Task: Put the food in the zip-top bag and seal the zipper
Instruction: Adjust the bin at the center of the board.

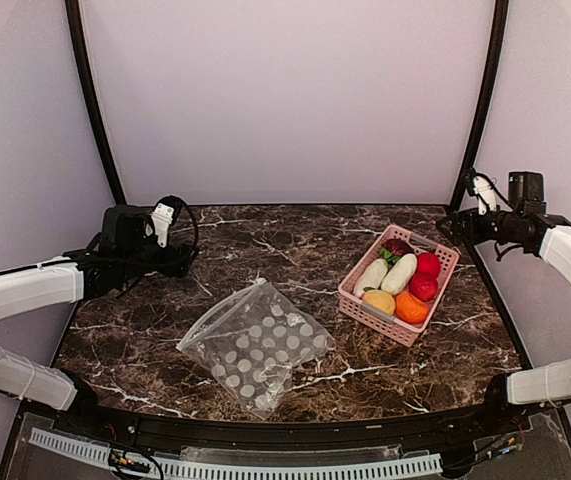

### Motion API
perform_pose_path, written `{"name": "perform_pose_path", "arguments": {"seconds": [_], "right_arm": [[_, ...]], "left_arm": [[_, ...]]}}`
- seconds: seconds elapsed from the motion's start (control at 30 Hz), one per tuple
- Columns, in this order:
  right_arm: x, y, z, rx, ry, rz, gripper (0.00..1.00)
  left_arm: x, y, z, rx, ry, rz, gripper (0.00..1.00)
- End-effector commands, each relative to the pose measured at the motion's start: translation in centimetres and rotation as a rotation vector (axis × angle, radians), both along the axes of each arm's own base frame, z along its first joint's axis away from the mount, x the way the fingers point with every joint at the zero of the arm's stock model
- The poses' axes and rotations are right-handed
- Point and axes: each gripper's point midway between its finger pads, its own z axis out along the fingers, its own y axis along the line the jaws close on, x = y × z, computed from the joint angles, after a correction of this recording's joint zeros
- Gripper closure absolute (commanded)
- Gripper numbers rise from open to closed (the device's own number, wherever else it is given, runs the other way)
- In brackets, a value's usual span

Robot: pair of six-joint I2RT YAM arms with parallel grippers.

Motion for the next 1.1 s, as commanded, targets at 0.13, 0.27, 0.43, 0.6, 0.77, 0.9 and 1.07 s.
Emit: {"name": "perform_pose_path", "arguments": {"seconds": [0.13, 0.27, 0.43, 0.6, 0.77, 0.9, 1.07], "right_arm": [[-2.8, 3.6, -0.7, -0.004, 0.040, 0.267, 0.06], [-3.9, 7.2, -1.9, -0.035, 0.110, 0.417, 0.16], [-5.4, 12.1, -3.7, -0.098, 0.172, 0.601, 0.27], [-8.0, 16.5, -7.0, -0.171, 0.261, 0.763, 0.38], [-10.5, 18.9, -10.1, -0.258, 0.351, 0.878, 0.41], [-11.7, 20.0, -12.1, -0.329, 0.389, 0.923, 0.47], [-11.0, 20.9, -13.0, -0.357, 0.405, 0.923, 0.53]], "left_arm": [[-0.9, -1.2, 1.2, -0.022, -0.038, -0.070, 0.19], [-0.9, -1.3, 1.3, -0.020, -0.040, -0.076, 0.19], [-1.0, -1.5, 1.5, -0.010, -0.032, -0.087, 0.19], [-1.1, -1.4, 1.6, 0.005, -0.018, -0.091, 0.20], [-1.1, -1.4, 1.7, 0.009, -0.018, -0.091, 0.20], [-1.2, -1.6, 1.9, 0.001, -0.014, -0.102, 0.20], [-1.3, -1.8, 2.0, -0.006, -0.012, -0.113, 0.20]]}}
